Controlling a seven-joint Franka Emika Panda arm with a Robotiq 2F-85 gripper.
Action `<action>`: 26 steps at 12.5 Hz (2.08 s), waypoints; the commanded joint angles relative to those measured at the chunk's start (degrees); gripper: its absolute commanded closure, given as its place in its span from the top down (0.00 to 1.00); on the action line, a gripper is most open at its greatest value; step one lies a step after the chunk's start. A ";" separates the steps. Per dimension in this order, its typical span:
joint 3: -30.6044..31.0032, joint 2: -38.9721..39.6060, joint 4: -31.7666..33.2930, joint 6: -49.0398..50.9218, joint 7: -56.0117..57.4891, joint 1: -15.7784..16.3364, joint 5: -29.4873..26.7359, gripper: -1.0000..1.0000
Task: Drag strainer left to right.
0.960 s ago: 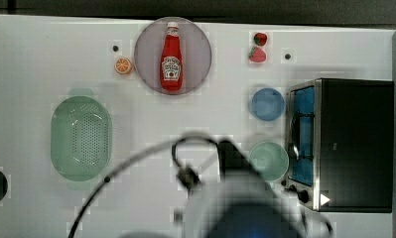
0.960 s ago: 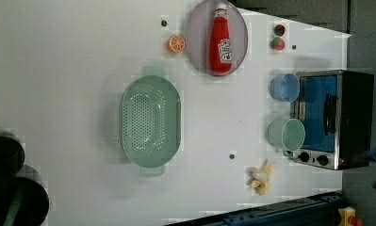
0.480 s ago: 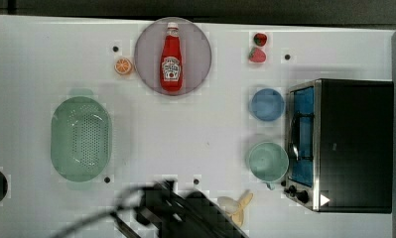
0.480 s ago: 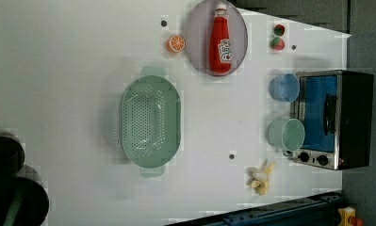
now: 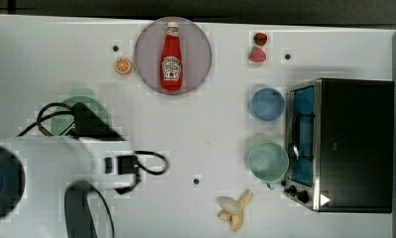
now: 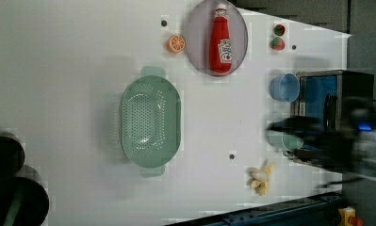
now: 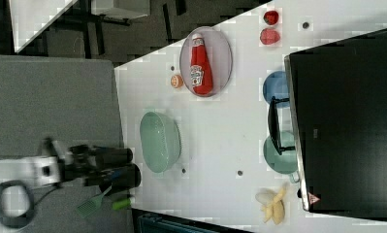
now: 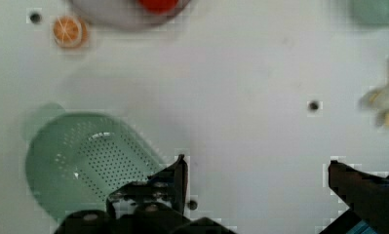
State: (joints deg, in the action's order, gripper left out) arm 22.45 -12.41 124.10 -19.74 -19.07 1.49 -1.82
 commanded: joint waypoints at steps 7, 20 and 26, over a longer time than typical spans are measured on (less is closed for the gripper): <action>11.36 23.14 0.98 -23.76 -43.93 0.32 2.38 1.00; 3.96 42.82 0.76 -41.54 -59.67 3.20 13.43 1.00; 1.21 42.59 1.59 -41.33 -59.63 2.88 13.58 1.00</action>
State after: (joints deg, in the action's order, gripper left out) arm 23.77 30.58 124.77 -60.82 -77.27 5.25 11.65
